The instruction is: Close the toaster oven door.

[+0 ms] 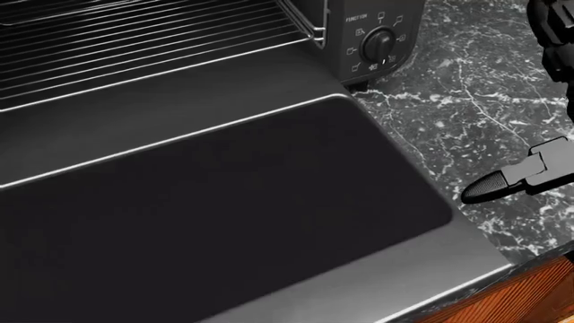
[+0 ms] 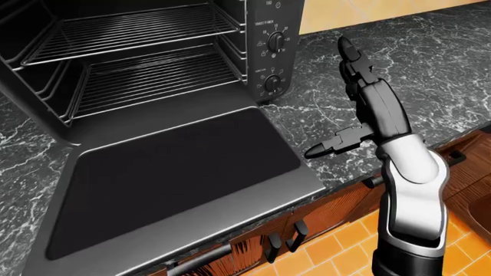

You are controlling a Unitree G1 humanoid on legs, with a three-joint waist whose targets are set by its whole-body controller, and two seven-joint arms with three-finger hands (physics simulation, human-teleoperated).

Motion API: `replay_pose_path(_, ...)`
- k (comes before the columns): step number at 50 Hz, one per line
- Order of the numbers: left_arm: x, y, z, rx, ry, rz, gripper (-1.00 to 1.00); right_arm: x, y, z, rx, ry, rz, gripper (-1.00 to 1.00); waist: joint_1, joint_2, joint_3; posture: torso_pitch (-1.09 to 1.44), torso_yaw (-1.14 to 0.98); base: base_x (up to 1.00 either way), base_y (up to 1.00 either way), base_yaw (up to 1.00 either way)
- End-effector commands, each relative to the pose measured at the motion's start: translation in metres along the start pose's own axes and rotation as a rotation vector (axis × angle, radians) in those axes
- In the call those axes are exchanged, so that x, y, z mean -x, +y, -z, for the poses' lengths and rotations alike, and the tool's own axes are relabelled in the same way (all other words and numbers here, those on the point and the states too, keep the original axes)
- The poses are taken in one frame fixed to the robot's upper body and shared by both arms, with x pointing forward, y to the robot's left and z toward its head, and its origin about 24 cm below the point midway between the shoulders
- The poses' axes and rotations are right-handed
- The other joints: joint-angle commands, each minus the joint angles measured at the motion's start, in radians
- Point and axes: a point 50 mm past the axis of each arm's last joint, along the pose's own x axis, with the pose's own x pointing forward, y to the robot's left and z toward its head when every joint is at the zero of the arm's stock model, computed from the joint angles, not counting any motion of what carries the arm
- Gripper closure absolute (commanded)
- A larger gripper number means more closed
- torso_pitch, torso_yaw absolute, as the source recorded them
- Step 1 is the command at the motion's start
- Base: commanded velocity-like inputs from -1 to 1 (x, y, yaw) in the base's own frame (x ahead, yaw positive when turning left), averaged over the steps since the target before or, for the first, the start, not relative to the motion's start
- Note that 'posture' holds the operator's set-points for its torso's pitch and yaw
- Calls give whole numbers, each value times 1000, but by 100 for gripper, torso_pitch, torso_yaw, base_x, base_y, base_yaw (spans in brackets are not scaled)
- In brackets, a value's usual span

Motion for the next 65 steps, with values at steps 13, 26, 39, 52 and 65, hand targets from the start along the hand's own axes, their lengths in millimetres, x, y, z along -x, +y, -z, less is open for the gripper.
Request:
replay_pose_path(13,2,-2,-20,-14,-89,7,-100,-1,-7,-15,93,-92,40,-100,-1,5,-19,0,0,0,0,0)
replay_pose_path(26,1,0,-20,-15,-90,4,-100,1,-2,-13,101,-100,16,-100,-2,5,-19,0,0,0,0,0)
replay_pose_path(39,1,0,-20,-15,-90,3,-100,2,-1,-10,150,-115,15,-100,-2,6,-19,0,0,0,0,0)
replay_pose_path(52,1,0,-24,-12,-93,2,-100,4,6,-12,141,-123,-14,-100,-3,6,-19,0,0,0,0,0)
replay_pose_path(65,0,2,-23,-13,-93,-1,-100,4,32,-4,112,-120,-71,-100,-4,7,-22,0,0,0,0,0)
